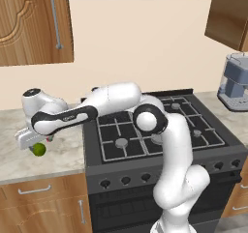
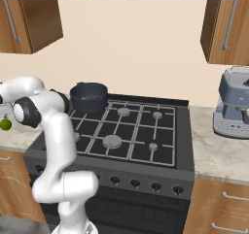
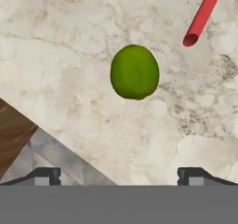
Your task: Put the lime and cucumber in the pot. Retrieve the spatula and lightly stir the vegetables in the pot.
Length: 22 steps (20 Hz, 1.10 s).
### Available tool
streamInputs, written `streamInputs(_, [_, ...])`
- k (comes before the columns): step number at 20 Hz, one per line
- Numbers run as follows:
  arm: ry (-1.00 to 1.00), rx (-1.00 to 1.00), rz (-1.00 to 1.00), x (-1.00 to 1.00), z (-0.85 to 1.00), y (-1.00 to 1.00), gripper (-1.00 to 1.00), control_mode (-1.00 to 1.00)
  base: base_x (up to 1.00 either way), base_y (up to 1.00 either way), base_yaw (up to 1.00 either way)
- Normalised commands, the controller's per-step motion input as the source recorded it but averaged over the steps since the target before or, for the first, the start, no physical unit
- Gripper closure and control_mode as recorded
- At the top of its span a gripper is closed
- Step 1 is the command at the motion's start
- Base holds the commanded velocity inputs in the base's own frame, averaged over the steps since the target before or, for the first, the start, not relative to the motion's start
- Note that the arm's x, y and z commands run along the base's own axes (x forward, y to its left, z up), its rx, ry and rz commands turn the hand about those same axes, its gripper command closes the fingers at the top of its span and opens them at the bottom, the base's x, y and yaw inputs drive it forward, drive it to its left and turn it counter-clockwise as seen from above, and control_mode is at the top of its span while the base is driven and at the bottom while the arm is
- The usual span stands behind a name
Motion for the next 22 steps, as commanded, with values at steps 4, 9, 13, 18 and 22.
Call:
streamInputs(4, [0.06,0.00,0.00,0.26,-0.14,0.00,-1.00,-1.00,0.00,0.00,0.00])
streamInputs(9, [0.09,0.00,0.00,0.45,-0.23,0.00,-1.00,-1.00,0.00,0.00,0.00])
streamInputs(13, [0.09,0.00,0.00,0.17,-0.41,0.01,-1.00,-1.00,0.00,0.00,0.00])
streamInputs(18, [0.06,0.00,0.00,0.13,-0.39,0.03,-1.00,-1.00,0.00,0.00,0.00])
streamInputs(22, [0.00,0.02,0.00,0.23,-0.26,0.00,-1.00,-1.00,0.00,0.00,0.00])
